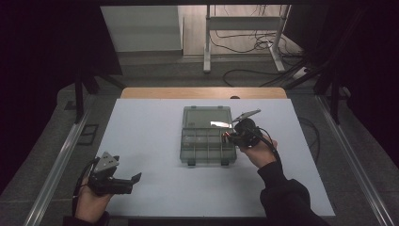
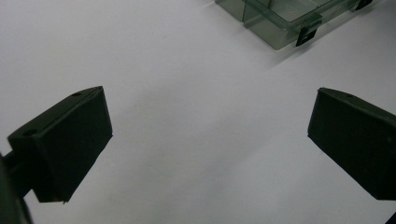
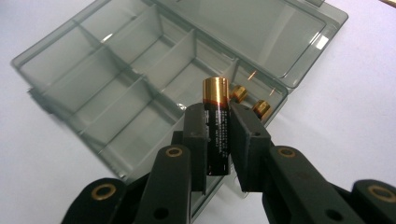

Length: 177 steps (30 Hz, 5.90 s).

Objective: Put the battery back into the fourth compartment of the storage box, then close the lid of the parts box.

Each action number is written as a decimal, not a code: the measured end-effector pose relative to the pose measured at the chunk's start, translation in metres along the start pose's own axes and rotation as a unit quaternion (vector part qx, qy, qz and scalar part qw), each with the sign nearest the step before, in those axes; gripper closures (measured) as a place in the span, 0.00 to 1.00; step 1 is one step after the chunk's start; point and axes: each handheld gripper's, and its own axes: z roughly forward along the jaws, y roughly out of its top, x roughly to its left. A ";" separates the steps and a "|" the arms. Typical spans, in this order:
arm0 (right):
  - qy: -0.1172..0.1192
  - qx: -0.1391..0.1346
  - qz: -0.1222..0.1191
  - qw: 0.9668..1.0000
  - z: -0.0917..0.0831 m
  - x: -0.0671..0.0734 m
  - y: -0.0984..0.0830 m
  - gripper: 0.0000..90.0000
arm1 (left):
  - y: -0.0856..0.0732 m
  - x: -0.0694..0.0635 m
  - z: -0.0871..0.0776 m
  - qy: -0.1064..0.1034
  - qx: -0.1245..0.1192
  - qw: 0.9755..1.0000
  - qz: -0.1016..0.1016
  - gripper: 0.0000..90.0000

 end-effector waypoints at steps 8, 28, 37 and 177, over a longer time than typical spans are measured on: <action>-0.019 0.011 0.011 1.000 0.018 -0.006 0.006 0.85 | 0.000 0.000 0.000 -0.001 0.000 1.000 0.000 0.00; -0.045 0.008 0.016 0.999 0.038 -0.011 0.010 0.79 | 0.000 0.000 0.000 -0.002 -0.001 1.000 -0.002 0.00; -0.025 -0.007 0.004 1.000 0.024 -0.009 0.007 0.66 | 0.000 0.000 -0.001 -0.002 -0.001 1.000 -0.002 0.00; -0.027 -0.093 0.022 0.995 -0.089 0.019 -0.130 0.00 | 0.001 0.009 0.005 -0.027 -0.026 0.999 -0.007 0.02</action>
